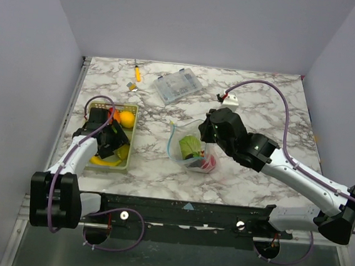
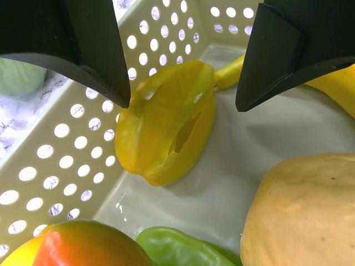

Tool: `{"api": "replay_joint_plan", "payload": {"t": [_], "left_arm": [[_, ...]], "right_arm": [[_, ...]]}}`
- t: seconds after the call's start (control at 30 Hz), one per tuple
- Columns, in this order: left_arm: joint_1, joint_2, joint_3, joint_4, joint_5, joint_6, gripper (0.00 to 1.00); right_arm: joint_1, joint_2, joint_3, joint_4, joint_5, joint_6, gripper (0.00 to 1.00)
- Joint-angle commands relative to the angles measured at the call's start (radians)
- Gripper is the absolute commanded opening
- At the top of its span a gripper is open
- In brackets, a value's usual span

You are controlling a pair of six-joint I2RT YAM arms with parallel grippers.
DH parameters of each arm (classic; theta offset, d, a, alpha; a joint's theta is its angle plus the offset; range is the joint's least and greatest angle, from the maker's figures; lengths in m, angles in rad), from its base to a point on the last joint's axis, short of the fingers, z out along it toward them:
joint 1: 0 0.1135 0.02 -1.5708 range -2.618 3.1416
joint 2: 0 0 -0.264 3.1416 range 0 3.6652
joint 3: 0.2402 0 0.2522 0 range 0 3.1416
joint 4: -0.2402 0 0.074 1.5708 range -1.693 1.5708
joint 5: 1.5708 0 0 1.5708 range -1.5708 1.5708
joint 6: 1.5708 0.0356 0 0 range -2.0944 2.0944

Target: Place the food in the zip-top bag and seal the zipper

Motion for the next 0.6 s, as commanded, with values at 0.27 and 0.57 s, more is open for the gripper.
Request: {"api": "replay_joint_plan", "payload": {"t": [0.27,0.57], "left_arm": [[0.011,0.071,0.002,0.022,0.034,0.029,0.72],[0.012,-0.034,0.007,-0.021,-0.105,0.019,0.56]], "right_arm": [[-0.006,-0.004,0.0,0.039,-0.015,-0.006,0.01],[-0.006,-0.002,0.006,0.039,-0.019,-0.009,0.01]]}}
